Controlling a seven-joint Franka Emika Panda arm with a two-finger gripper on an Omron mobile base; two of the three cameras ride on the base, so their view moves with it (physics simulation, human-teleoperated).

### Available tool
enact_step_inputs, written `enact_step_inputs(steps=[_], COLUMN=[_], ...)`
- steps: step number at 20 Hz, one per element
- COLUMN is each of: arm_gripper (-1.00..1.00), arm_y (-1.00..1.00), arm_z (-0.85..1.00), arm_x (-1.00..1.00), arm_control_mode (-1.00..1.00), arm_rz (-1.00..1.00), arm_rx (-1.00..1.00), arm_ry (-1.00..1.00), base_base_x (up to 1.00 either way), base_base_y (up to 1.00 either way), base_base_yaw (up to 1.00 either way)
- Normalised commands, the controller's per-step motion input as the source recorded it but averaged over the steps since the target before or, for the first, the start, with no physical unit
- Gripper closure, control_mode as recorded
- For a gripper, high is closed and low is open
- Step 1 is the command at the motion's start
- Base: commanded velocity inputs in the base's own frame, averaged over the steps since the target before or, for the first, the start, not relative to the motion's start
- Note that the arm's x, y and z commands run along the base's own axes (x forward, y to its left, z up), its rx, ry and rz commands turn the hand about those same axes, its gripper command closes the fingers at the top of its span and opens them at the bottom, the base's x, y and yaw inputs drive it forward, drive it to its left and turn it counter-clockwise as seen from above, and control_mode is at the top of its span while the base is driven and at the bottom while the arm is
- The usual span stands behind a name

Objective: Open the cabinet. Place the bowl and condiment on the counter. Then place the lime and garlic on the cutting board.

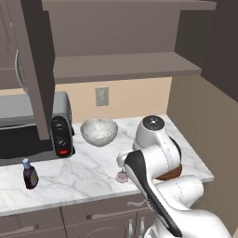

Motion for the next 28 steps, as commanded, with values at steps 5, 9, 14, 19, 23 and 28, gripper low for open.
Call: enact_step_inputs(steps=[5,9,14,19,23,28], arm_gripper=[-1.0,-1.0,-1.0,-1.0,-1.0,-1.0], arm_y=[0.0,0.0,0.0,0.0,0.0,0.0], arm_z=[-0.41,-0.42,-0.29,-0.26,-0.34,-0.33], arm_x=[0.0,0.0,0.0,0.01,0.07,0.12], arm_control_mode=[-1.0,-1.0,-1.0,-1.0,-1.0,-1.0], arm_rz=[0.01,0.02,0.01,0.0,0.02,0.08], arm_rx=[0.0,0.0,0.0,0.0,0.03,0.03], arm_ry=[0.0,0.0,0.0,-0.03,-0.11,-0.06], base_base_x=[0.0,0.0,0.0,0.0,0.0,0.0], base_base_y=[0.0,0.0,0.0,0.0,0.0,0.0], base_base_yaw=[0.0,0.0,0.0,0.0,0.0,0.0])
